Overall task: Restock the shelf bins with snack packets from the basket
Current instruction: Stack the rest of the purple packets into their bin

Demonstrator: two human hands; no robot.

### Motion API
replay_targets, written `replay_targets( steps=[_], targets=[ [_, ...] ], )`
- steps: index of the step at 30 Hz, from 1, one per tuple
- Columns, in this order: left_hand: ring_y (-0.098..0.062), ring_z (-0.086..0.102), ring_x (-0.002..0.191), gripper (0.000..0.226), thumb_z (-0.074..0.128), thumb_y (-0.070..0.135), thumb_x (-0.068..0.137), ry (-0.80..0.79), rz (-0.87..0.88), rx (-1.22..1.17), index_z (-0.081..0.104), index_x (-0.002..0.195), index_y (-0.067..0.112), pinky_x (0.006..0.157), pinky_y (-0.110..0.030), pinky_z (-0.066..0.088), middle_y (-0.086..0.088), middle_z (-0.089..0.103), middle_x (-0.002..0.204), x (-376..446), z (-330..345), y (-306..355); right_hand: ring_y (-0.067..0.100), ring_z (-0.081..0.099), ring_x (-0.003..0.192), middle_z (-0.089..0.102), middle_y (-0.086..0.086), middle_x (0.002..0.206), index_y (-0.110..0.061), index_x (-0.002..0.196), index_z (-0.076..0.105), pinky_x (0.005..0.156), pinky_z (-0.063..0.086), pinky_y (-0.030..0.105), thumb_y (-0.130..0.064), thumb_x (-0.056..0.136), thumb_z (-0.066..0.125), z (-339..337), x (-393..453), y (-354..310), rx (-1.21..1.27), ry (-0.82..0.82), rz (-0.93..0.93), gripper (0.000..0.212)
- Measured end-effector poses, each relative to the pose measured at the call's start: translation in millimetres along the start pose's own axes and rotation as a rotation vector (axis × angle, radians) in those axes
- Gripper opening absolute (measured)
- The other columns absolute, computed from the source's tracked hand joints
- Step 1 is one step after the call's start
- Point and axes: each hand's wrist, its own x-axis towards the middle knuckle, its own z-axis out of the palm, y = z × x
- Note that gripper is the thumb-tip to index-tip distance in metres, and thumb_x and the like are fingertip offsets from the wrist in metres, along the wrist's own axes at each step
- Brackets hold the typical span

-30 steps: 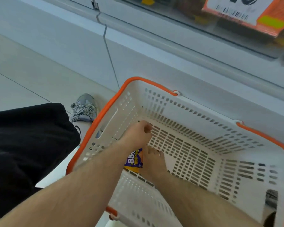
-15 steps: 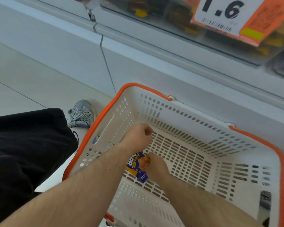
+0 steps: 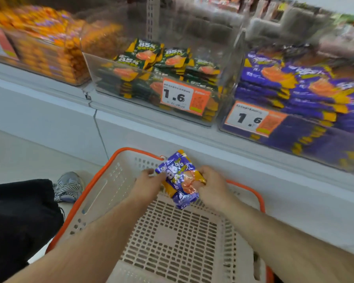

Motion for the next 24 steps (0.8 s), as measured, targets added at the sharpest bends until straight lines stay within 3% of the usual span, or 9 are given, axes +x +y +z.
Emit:
replay_targets(
  steps=[4, 8, 10, 12, 15, 18, 20, 21, 24],
  targets=[
    [-0.016, 0.066, 0.074, 0.028, 0.064, 0.010, 0.090, -0.085, 0.191, -0.100, 0.052, 0.115, 0.017, 0.059, -0.027, 0.050, 0.000, 0.070, 0.093, -31.9, 11.3, 31.6, 0.015, 0.064, 0.078, 0.067, -0.005, 0.084, -0.033, 0.080, 0.053, 0.079, 0.052, 0.034, 0.002, 0.083, 0.062, -33.9, -23.6, -19.7, 0.094, 0.093, -0.062, 0.036],
    [-0.010, 0.063, 0.065, 0.036, 0.063, 0.000, 0.088, -0.061, 0.384, -0.084, 0.052, 0.115, 0.021, 0.048, -0.024, 0.045, 0.002, 0.070, 0.088, -62.4, 13.8, 67.6, 0.023, 0.065, 0.070, 0.068, -0.001, 0.085, -0.037, 0.099, 0.051, 0.064, 0.054, 0.039, 0.009, 0.083, 0.061, -64.7, -51.4, -44.5, 0.333, 0.235, -0.127, 0.050],
    [-0.010, 0.060, 0.059, 0.037, 0.063, 0.000, 0.088, -0.093, 0.452, -0.095, 0.053, 0.115, 0.022, 0.047, -0.025, 0.042, 0.001, 0.071, 0.084, -75.5, 17.2, 89.8, 0.026, 0.066, 0.074, 0.069, 0.002, 0.090, -0.036, 0.099, 0.054, 0.064, 0.055, 0.044, 0.011, 0.084, 0.059, -82.4, -62.7, -58.5, 0.412, 0.273, -0.193, 0.050],
    [-0.012, 0.058, 0.055, 0.035, 0.063, 0.001, 0.088, -0.133, 0.496, -0.098, 0.054, 0.114, 0.022, 0.046, -0.025, 0.040, 0.000, 0.072, 0.080, -86.5, 22.3, 112.7, 0.021, 0.067, 0.079, 0.070, 0.001, 0.095, -0.032, 0.098, 0.055, 0.058, 0.055, 0.038, 0.012, 0.086, 0.058, -99.9, -71.2, -69.2, 0.467, 0.339, -0.236, 0.045],
    [-0.009, 0.057, 0.050, 0.025, 0.062, 0.005, 0.091, -0.183, 0.555, -0.072, 0.056, 0.111, 0.020, 0.044, -0.024, 0.037, 0.000, 0.071, 0.073, -98.9, 33.2, 144.5, 0.014, 0.066, 0.068, 0.071, 0.000, 0.095, -0.028, 0.093, 0.054, 0.048, 0.050, 0.027, 0.013, 0.088, 0.054, -125.0, -81.5, -79.5, 0.513, 0.421, -0.246, 0.041],
    [-0.007, 0.062, 0.054, 0.027, 0.061, 0.011, 0.094, -0.212, 0.578, -0.034, 0.054, 0.119, 0.016, 0.043, -0.022, 0.040, -0.004, 0.071, 0.083, -107.2, 45.1, 171.5, 0.016, 0.071, 0.087, 0.072, 0.005, 0.104, -0.028, 0.091, 0.064, 0.068, 0.058, 0.033, 0.010, 0.089, 0.057, -147.3, -83.3, -86.2, 0.492, 0.432, -0.232, 0.039],
    [-0.011, 0.070, 0.067, 0.032, 0.060, 0.015, 0.095, -0.225, 0.598, -0.035, 0.052, 0.126, 0.015, 0.051, -0.028, 0.053, -0.006, 0.072, 0.091, -107.9, 53.7, 190.6, 0.020, 0.069, 0.098, 0.069, 0.003, 0.114, -0.026, 0.103, 0.067, 0.080, 0.059, 0.040, 0.006, 0.090, 0.059, -163.9, -79.0, -90.2, 0.519, 0.421, -0.212, 0.036],
    [-0.015, 0.072, 0.080, 0.038, 0.060, 0.019, 0.095, -0.210, 0.629, -0.027, 0.049, 0.131, 0.015, 0.063, -0.035, 0.058, -0.005, 0.072, 0.098, -105.4, 58.7, 200.5, 0.021, 0.068, 0.101, 0.067, 0.002, 0.119, -0.023, 0.112, 0.067, 0.084, 0.058, 0.042, 0.004, 0.090, 0.060, -173.5, -74.3, -91.7, 0.527, 0.432, -0.206, 0.036],
    [-0.019, 0.063, 0.105, 0.053, 0.060, 0.031, 0.092, -0.050, 0.790, 0.124, 0.042, 0.141, 0.019, 0.089, -0.048, 0.054, 0.005, 0.061, 0.116, -89.9, 71.0, 228.6, 0.022, 0.067, 0.104, 0.062, -0.001, 0.126, -0.022, 0.128, 0.062, 0.084, 0.058, 0.045, -0.001, 0.088, 0.063, -206.3, -54.6, -96.4, 0.501, 0.508, -0.211, 0.045]
  ],
)
